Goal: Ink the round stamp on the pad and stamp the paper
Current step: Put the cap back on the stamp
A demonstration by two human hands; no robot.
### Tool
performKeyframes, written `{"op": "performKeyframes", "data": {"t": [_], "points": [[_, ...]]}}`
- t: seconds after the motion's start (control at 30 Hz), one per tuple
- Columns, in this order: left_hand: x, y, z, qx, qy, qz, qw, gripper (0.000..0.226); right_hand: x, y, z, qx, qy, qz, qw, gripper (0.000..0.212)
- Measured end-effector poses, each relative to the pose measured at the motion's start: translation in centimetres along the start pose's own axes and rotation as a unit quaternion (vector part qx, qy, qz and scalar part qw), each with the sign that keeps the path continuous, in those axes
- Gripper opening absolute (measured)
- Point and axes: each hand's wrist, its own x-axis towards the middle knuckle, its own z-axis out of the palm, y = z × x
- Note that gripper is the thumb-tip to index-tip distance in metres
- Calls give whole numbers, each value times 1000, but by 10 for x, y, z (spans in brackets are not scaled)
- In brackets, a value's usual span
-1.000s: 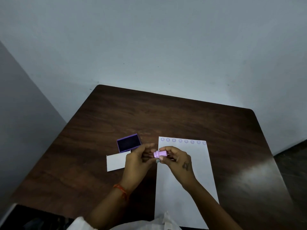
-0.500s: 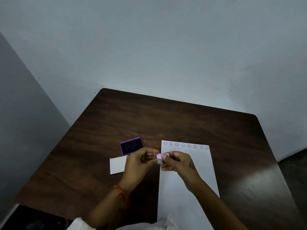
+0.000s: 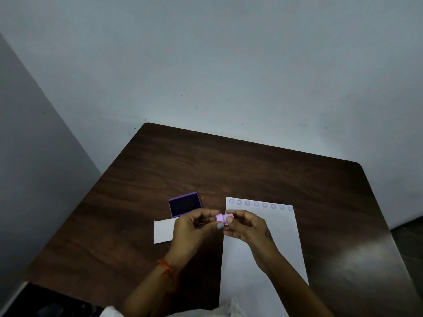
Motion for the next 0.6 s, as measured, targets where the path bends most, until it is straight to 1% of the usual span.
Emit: {"op": "performKeyframes", "data": {"t": [0.1,0.23,0.3,0.37,0.43,0.5,0.53,0.6], "points": [[2,-1,-2,4,6,1,1000,23,2,2,3,-7,8,-4,1000,25],[4,-4,-4,-5,1,-2,1000,23,8,2,5,26,-3,38,999,23],[3,-5,-3,-3,12,9,1000,22,10,3,7,44,-14,53,998,19],[4,-7,-3,6,13,25,1000,22,12,5,11,34,-14,59,998,17],[5,-8,-4,25,13,35,999,26,17,9,14,0,-3,60,998,20],[8,-10,-6,54,27,42,997,31,24,13,17,-64,22,36,997,18],[11,-13,-7,69,36,40,996,34,29,16,18,-113,39,7,993,16],[15,-18,-9,94,52,24,994,39,38,23,22,-220,76,-67,970,13]]}}
